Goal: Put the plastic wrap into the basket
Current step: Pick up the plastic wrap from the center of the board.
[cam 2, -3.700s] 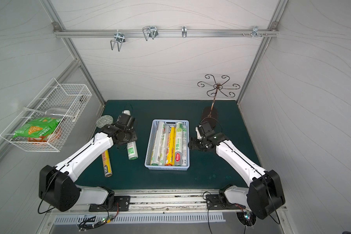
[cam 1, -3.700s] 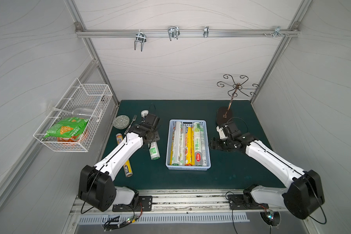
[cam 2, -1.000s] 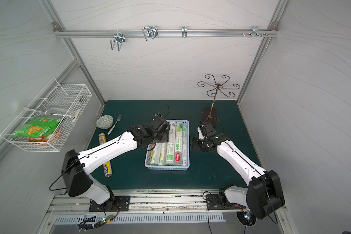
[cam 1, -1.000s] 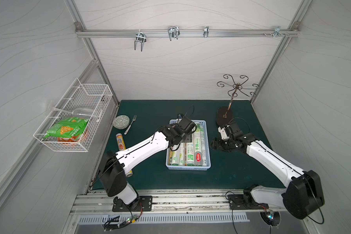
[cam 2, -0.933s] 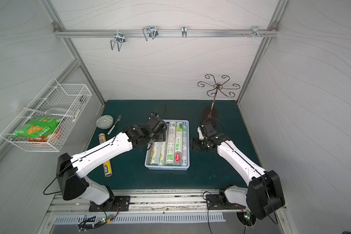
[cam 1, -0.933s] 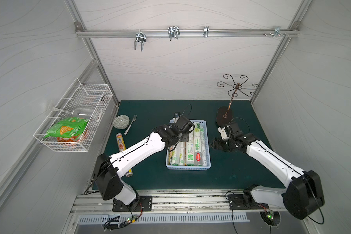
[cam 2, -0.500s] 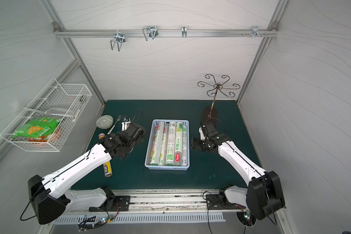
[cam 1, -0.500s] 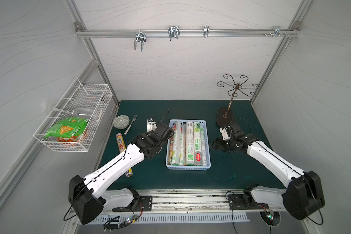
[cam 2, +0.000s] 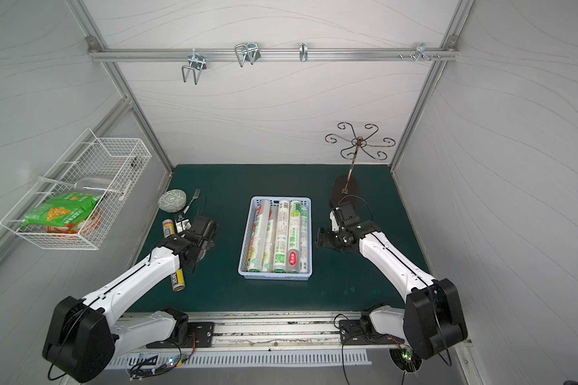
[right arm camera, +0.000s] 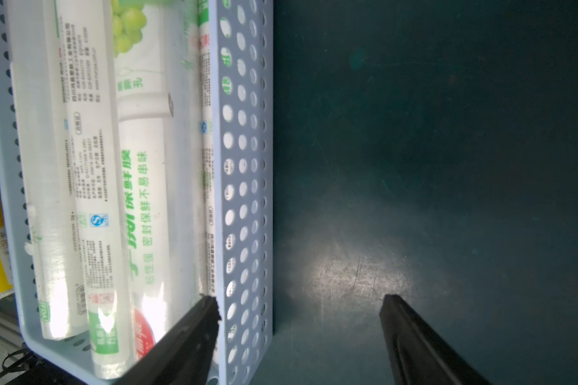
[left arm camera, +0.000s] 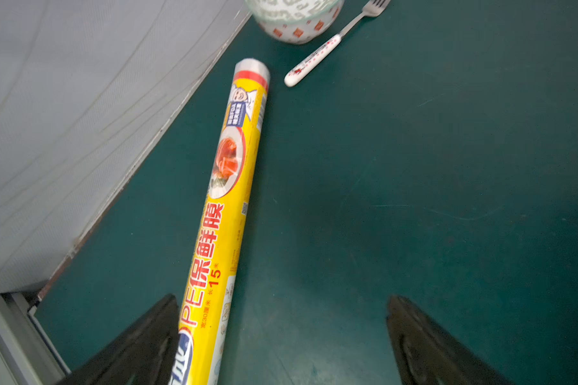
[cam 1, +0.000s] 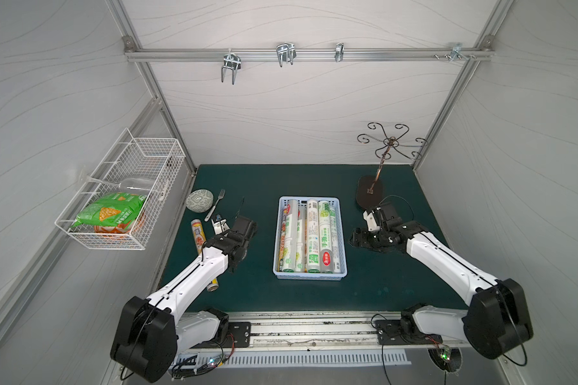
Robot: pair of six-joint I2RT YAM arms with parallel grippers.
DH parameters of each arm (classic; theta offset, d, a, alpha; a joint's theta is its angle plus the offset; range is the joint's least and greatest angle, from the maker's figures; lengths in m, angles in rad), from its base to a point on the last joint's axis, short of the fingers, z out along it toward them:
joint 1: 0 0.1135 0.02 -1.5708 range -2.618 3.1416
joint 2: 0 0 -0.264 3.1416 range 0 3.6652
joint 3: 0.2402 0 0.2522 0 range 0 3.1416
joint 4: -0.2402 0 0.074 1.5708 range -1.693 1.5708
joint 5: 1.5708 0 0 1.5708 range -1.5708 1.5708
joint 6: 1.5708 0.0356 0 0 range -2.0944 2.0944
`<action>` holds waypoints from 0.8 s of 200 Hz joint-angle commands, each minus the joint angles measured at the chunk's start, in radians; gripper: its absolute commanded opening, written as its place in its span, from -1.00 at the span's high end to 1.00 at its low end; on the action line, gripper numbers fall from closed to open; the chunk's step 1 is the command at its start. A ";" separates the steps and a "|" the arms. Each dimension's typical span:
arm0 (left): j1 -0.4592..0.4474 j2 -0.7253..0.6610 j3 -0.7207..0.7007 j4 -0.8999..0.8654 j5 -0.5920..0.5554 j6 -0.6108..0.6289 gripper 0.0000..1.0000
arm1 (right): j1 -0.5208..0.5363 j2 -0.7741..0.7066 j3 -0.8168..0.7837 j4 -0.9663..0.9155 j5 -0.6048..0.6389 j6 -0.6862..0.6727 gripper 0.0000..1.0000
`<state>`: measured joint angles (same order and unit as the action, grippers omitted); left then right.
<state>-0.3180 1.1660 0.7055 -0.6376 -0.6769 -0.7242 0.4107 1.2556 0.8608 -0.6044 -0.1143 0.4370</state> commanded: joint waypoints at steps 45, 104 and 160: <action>0.198 -0.010 -0.141 0.222 0.186 -0.009 -0.99 | -0.012 -0.001 -0.013 0.020 -0.015 0.001 -0.62; 0.297 0.030 -0.126 0.205 0.236 -0.049 -0.99 | -0.014 -0.002 -0.013 0.022 -0.020 -0.001 -0.62; 0.376 0.092 -0.119 0.243 0.339 -0.036 -0.99 | -0.019 0.001 -0.014 0.025 -0.030 -0.001 -0.63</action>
<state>0.0326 1.2320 0.5549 -0.4358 -0.4133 -0.7601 0.3996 1.2556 0.8570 -0.5900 -0.1261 0.4374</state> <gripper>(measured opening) 0.994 0.813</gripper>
